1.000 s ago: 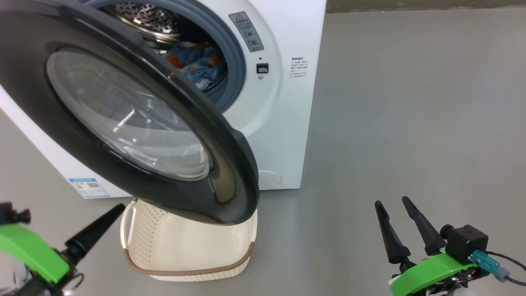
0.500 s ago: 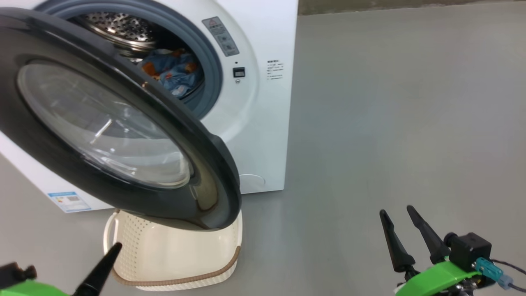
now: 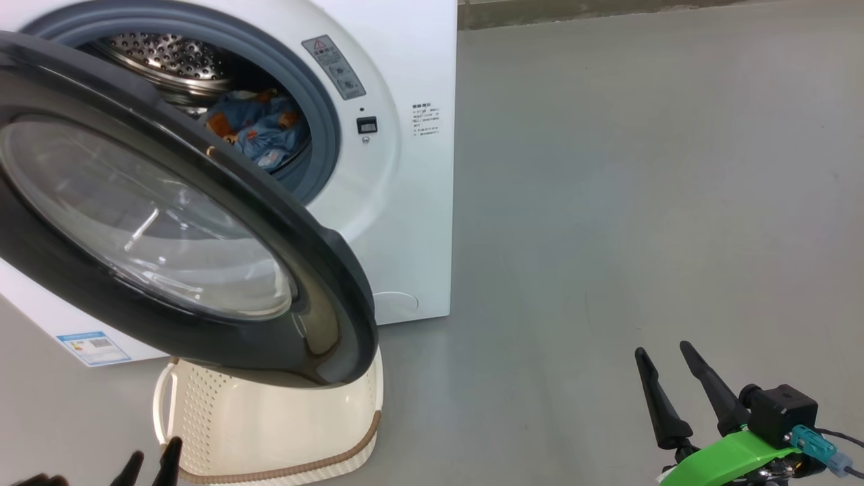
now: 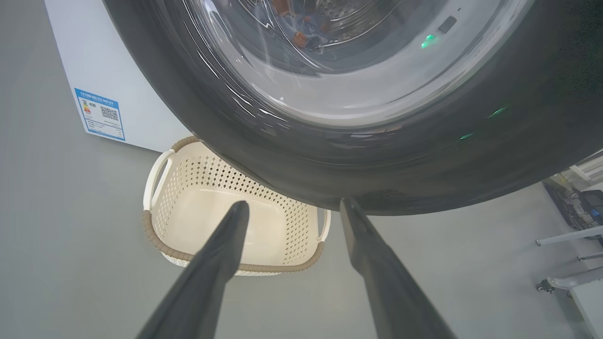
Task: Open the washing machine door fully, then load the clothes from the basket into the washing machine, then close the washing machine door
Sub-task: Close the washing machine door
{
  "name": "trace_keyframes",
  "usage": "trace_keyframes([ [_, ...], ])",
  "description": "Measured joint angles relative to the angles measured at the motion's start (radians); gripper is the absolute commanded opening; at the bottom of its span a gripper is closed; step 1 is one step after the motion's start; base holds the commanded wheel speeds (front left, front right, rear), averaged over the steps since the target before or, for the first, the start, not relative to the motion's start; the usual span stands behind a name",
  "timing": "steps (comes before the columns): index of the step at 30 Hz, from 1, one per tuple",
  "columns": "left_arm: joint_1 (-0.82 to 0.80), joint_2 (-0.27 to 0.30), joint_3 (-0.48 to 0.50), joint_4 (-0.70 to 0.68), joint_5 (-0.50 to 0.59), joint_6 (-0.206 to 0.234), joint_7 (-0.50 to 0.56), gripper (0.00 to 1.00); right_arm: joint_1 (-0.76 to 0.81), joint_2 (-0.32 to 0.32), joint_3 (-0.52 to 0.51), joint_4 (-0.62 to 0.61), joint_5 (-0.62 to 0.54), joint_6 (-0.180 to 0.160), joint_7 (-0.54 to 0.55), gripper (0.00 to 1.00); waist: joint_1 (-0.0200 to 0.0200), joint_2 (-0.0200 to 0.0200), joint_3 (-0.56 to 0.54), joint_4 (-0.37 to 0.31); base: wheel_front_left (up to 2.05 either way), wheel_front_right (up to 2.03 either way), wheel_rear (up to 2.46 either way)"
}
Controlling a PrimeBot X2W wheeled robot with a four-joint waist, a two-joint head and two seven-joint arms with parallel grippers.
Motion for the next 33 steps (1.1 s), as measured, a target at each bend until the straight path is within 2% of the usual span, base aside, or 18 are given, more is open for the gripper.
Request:
trace_keyframes([
  [3,-0.029,-0.003,-0.009,0.035,0.067,0.000,-0.017,1.00,0.000,-0.001,-0.005,0.000,0.000,0.000,0.000,1.00,0.0000,0.0000,-0.001,-0.002,0.00,0.00,0.00],
  [14,-0.049,-0.152,0.261,-0.034,0.497,0.000,-0.020,1.00,0.012,-0.003,-0.030,-0.002,0.000,0.000,0.000,1.00,0.0000,0.0000,0.008,-0.004,0.00,0.00,0.00],
  [18,-0.031,-0.205,0.335,-0.085,0.611,0.000,-0.021,1.00,0.012,-0.004,-0.032,-0.003,0.000,0.000,0.000,1.00,0.0000,0.0000,0.008,-0.008,0.00,0.00,0.00],
  [23,-0.009,-0.250,0.379,-0.120,0.685,0.000,-0.022,1.00,0.012,-0.005,-0.035,-0.004,0.000,0.000,0.000,1.00,0.0000,0.0000,0.010,-0.011,0.00,0.00,0.00],
  [33,0.012,-0.302,0.395,-0.093,0.723,0.000,-0.022,1.00,0.012,-0.002,-0.047,-0.005,0.000,0.000,0.000,1.00,0.0000,0.0000,0.024,-0.009,0.00,0.00,0.00],
])
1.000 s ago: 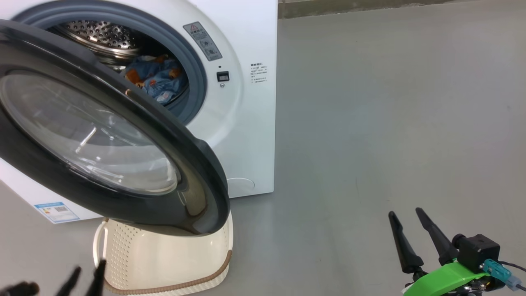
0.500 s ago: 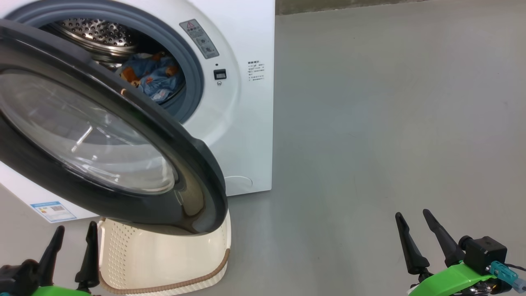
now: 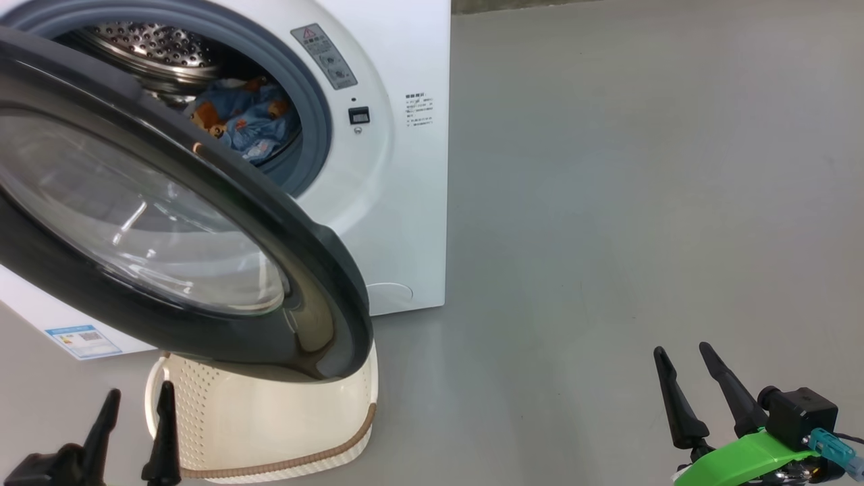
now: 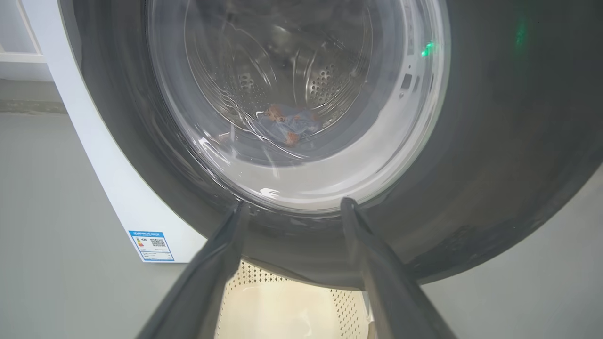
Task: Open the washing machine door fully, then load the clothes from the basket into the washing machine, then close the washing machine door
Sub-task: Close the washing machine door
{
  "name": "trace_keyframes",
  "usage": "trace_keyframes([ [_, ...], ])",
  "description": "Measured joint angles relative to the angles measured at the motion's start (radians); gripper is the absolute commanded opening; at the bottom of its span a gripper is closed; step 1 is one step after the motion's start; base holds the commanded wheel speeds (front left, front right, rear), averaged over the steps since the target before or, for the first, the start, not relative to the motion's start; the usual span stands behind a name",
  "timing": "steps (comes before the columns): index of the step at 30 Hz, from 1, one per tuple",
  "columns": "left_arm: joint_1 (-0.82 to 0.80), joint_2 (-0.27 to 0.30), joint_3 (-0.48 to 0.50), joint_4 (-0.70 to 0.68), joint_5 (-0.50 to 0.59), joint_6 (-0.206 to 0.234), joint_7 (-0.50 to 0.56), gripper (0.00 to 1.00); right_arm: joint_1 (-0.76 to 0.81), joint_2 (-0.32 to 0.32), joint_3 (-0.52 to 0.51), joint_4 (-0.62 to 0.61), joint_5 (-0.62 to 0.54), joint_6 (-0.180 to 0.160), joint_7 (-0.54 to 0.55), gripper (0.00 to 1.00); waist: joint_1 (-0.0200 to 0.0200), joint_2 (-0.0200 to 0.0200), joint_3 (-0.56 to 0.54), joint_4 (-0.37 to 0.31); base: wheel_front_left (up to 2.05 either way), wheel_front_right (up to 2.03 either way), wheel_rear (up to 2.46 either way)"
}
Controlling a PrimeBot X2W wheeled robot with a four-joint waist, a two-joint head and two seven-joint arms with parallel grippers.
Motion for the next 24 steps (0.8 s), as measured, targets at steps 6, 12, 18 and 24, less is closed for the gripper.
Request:
trace_keyframes([
  [6,-0.001,-0.008,0.006,0.011,0.008,0.000,0.000,1.00,0.000,0.001,-0.001,0.000,0.000,0.000,0.000,1.00,0.0000,0.0000,0.002,0.002,0.00,0.00,0.00],
  [12,-0.001,-0.009,0.008,0.012,0.010,0.000,0.000,1.00,0.000,0.001,-0.004,0.000,0.000,0.000,0.000,1.00,0.0000,0.0000,0.003,0.005,0.00,0.00,0.00],
  [18,-0.001,-0.010,0.005,0.010,0.016,0.000,0.000,1.00,0.000,0.004,-0.002,-0.001,0.000,0.000,0.000,1.00,0.0000,0.0000,0.003,0.013,0.00,0.00,0.00],
  [24,-0.001,-0.039,-0.007,0.010,0.015,0.000,0.000,1.00,-0.001,0.027,0.024,0.011,0.000,0.000,0.000,0.20,0.0000,0.0000,-0.003,0.036,0.00,0.00,0.00],
])
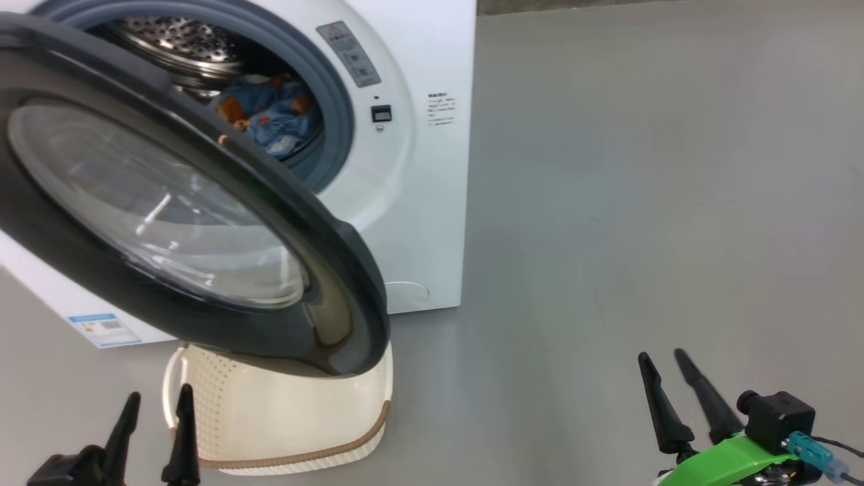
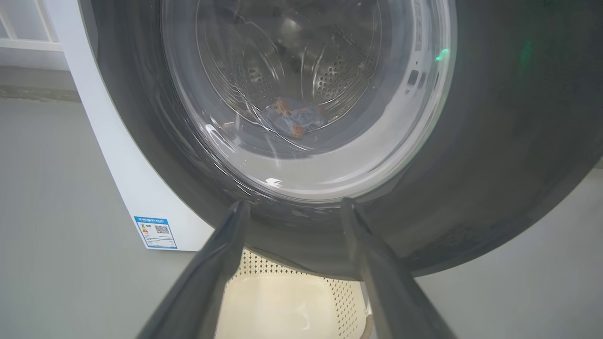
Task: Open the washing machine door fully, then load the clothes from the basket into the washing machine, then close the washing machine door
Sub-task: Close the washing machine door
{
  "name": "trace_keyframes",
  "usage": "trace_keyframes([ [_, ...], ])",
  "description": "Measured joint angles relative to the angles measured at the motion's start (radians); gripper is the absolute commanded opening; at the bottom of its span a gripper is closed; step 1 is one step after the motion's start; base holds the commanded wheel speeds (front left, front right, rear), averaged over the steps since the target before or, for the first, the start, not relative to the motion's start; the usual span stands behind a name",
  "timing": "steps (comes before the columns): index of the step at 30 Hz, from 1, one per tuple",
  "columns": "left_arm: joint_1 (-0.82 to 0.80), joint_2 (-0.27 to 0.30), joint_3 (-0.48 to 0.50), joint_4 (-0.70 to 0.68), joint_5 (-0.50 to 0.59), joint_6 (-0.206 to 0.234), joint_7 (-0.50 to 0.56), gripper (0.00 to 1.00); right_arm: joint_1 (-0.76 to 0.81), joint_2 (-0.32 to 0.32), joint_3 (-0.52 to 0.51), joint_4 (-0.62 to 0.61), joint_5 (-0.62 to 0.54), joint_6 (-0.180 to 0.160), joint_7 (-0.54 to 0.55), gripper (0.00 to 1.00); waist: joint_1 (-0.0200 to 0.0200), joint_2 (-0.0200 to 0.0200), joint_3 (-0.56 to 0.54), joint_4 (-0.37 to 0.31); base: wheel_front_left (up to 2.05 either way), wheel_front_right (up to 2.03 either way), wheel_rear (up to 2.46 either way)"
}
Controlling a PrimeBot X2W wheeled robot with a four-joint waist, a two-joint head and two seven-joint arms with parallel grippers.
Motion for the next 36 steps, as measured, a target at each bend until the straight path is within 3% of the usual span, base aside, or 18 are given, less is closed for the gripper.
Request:
trace_keyframes([
  [2,0.000,-0.005,-0.006,0.000,0.000,0.000,0.000,1.00,-0.003,0.008,0.003,0.006,0.000,0.000,0.000,0.13,0.0000,0.0000,-0.004,0.011,0.00,0.00,0.00],
  [7,0.005,-0.014,-0.018,-0.002,0.000,0.000,0.000,1.00,-0.033,0.034,0.031,0.025,0.020,0.000,0.000,0.08,0.0000,0.0000,-0.016,0.043,0.00,0.00,0.00],
  [9,0.010,-0.016,-0.027,-0.005,0.000,0.000,0.000,1.00,-0.069,0.042,0.040,0.025,0.030,0.000,0.000,0.00,0.0000,0.0000,-0.021,0.057,0.00,0.00,0.00],
  [22,0.020,-0.019,-0.058,-0.054,0.000,0.000,0.000,1.00,-0.305,0.054,0.122,-0.152,0.099,0.000,0.000,0.00,0.0000,0.0000,-0.050,0.136,0.00,0.00,0.00],
  [29,0.023,-0.038,-0.057,-0.096,0.000,0.000,0.000,1.00,-0.326,0.058,0.258,-0.251,0.123,0.000,-0.007,0.00,0.0000,0.0000,-0.063,0.166,0.00,0.00,0.00],
  [36,0.023,-0.053,-0.056,-0.102,0.000,0.000,-0.002,1.00,-0.313,0.059,0.410,-0.201,0.139,0.000,-0.007,0.00,0.0000,0.0000,-0.062,0.200,0.00,0.00,0.00],
])
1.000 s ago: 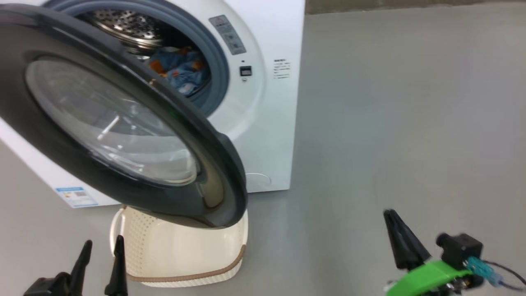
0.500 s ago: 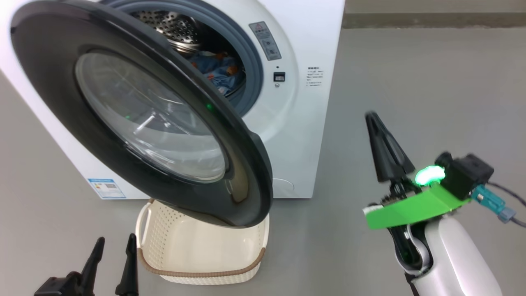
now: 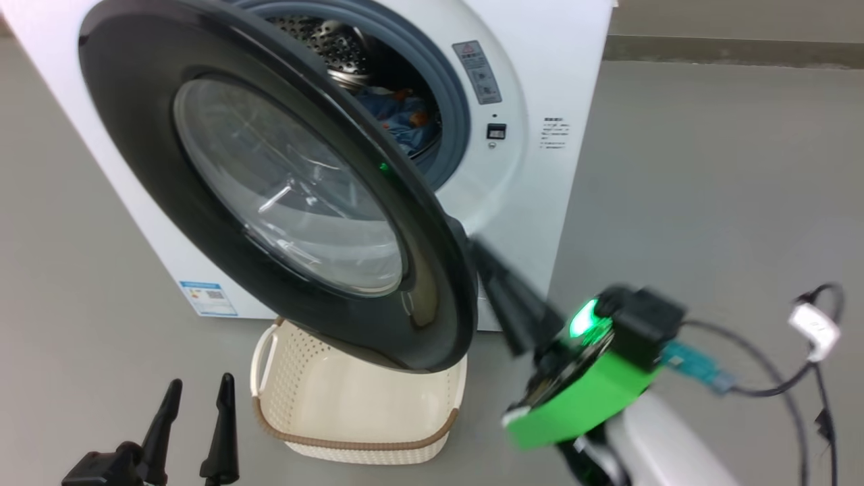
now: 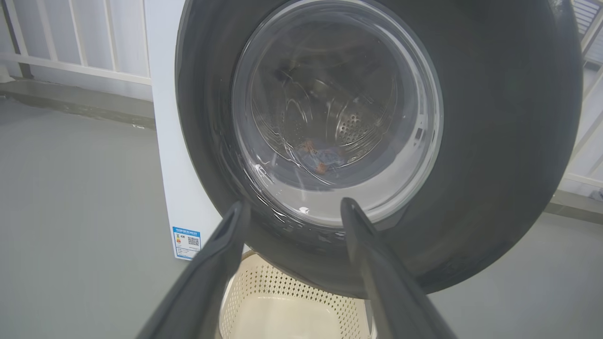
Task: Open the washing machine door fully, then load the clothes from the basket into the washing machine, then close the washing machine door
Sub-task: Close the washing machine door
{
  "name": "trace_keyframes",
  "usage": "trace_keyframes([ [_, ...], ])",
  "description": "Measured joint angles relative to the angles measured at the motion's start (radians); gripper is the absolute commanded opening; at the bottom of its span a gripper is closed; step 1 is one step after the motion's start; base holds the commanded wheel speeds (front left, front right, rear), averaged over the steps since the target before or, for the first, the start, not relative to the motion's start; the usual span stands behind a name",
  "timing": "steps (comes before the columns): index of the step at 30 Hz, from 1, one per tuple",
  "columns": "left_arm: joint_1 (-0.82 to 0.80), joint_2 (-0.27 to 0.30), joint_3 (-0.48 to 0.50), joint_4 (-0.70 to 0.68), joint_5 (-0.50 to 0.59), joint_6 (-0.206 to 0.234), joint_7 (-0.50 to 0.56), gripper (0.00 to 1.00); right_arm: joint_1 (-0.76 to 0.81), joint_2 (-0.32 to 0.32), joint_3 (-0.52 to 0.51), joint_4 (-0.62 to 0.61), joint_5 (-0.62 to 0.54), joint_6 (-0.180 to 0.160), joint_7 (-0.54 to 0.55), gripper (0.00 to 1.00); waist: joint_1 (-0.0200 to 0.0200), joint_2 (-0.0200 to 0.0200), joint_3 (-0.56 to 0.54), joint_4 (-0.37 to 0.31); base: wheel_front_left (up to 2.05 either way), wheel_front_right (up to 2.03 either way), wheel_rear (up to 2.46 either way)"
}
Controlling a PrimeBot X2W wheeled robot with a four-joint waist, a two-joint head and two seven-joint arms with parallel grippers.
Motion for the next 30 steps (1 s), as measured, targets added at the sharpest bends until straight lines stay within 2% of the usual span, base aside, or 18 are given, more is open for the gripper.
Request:
trace_keyframes([
  [5,0.000,-0.005,0.007,0.007,0.001,0.000,0.000,1.00,0.034,0.000,0.081,0.087,0.002,0.000,0.000,0.00,0.0000,0.0000,0.005,0.024,0.00,0.00,0.00],
  [10,0.001,-0.016,0.010,0.019,0.009,0.000,0.000,1.00,0.056,0.000,0.109,0.177,0.002,0.000,0.000,0.00,0.0000,0.0000,0.014,0.043,0.00,0.00,0.00],
  [21,-0.012,-0.039,0.020,0.028,0.018,0.000,0.000,1.00,0.033,-0.001,0.070,0.294,0.002,0.000,0.000,0.00,0.0000,0.0000,0.074,0.073,0.00,0.00,0.00],
  [30,-0.045,-0.053,0.021,0.027,0.027,0.000,0.000,1.00,-0.039,0.000,0.012,0.320,-0.009,0.000,0.000,0.00,0.0000,0.0000,0.122,0.089,0.00,0.00,0.00],
])
